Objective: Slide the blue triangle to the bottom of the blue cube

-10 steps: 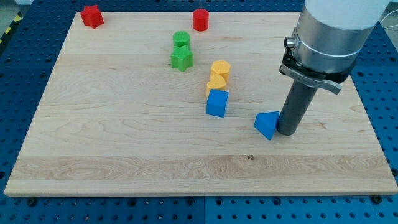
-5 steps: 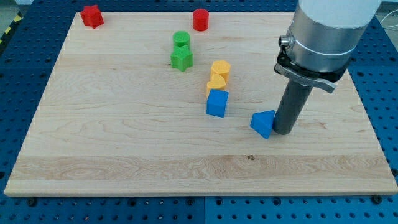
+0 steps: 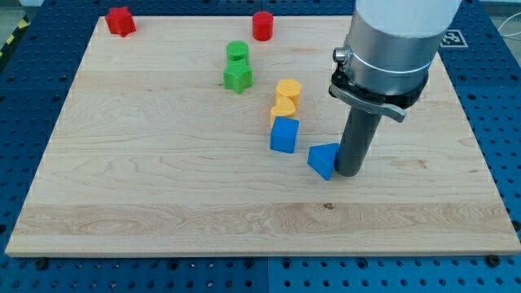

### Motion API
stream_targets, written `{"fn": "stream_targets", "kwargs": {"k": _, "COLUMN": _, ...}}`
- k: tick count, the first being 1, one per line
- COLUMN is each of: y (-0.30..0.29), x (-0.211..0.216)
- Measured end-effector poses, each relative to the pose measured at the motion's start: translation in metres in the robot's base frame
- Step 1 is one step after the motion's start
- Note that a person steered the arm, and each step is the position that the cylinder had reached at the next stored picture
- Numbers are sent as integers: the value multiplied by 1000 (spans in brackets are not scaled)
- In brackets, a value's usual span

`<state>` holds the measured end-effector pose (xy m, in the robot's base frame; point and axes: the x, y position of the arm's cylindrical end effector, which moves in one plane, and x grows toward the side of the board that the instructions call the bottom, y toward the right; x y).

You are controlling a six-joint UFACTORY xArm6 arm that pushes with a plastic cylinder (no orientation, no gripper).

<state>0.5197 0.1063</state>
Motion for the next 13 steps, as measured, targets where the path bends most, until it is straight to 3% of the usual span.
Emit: {"fn": "stream_targets", "kwargs": {"k": 13, "y": -44, "x": 2}}
